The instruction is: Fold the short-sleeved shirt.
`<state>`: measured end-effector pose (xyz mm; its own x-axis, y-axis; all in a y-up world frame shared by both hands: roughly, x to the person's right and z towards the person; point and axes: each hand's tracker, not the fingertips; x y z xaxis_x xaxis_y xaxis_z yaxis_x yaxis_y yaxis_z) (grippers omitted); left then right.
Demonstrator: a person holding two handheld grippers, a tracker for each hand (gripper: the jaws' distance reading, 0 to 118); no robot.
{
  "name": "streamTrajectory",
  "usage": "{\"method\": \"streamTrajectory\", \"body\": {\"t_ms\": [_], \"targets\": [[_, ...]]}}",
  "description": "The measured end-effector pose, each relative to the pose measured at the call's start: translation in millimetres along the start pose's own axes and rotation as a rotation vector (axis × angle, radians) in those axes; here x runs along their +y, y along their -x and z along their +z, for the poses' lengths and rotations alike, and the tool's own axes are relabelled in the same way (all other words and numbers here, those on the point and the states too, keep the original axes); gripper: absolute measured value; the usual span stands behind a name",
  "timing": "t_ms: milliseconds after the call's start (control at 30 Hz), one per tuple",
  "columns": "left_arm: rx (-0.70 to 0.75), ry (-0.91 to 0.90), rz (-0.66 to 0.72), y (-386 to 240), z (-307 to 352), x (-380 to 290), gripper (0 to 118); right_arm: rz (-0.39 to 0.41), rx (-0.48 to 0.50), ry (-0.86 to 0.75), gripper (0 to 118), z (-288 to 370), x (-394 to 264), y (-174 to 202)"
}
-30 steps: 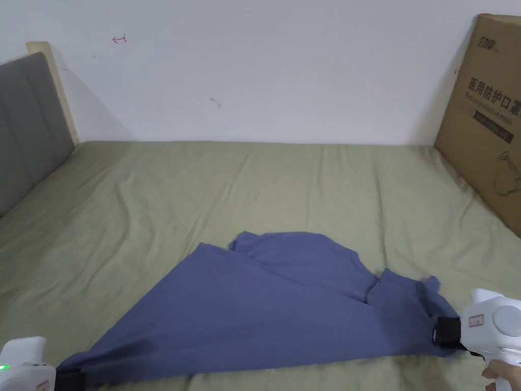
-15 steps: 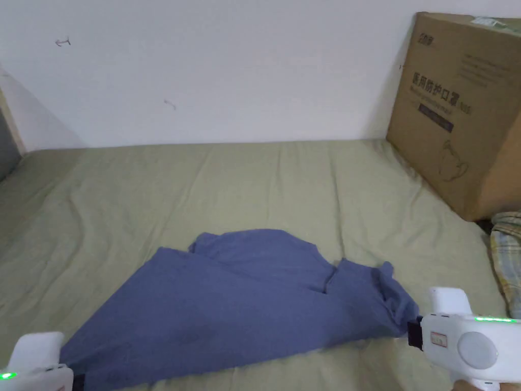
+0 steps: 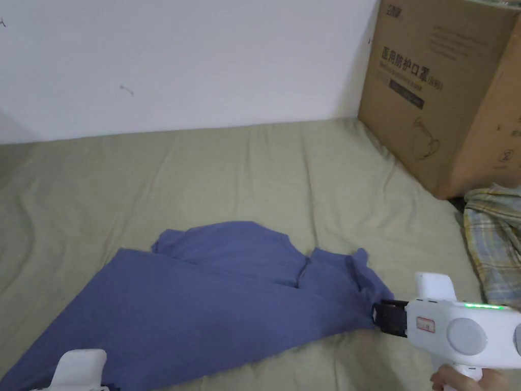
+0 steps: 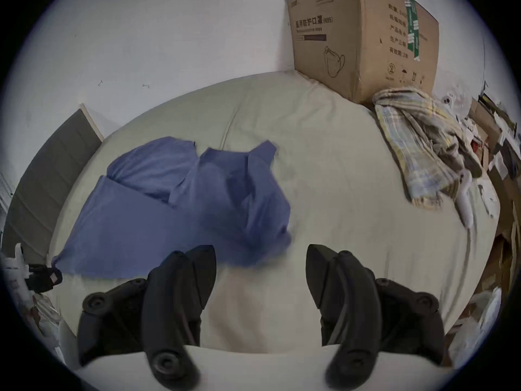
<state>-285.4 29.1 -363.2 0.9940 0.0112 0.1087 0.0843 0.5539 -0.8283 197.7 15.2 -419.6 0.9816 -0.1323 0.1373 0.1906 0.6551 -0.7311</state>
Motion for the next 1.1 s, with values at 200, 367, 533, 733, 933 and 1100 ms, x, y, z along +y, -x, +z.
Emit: {"method": "streamTrajectory", "body": {"t_ms": [200,367,533,733,933,1100], "targets": [[-0.041,0.039,0.017,-6,-19,4,0,-0.017,0.03,0.014,71,-41,35,-10],[-0.003,0.075,0.016,-5,-32,7,0,0.035,0.032,0.103,2,-74,29,-2],[0.002,0.079,0.008,-3,-29,13,0,0.034,-0.003,0.046,1,-70,26,4],[0.003,0.054,0.015,8,-32,36,0,-0.004,0.024,0.062,1,-62,36,-5],[-0.004,0.009,0.038,29,-52,101,0,0.012,0.008,0.072,1,-61,37,-3],[0.006,-0.017,0.123,63,-91,174,45,0.006,0.003,0.08,1,-59,31,-2]]}}
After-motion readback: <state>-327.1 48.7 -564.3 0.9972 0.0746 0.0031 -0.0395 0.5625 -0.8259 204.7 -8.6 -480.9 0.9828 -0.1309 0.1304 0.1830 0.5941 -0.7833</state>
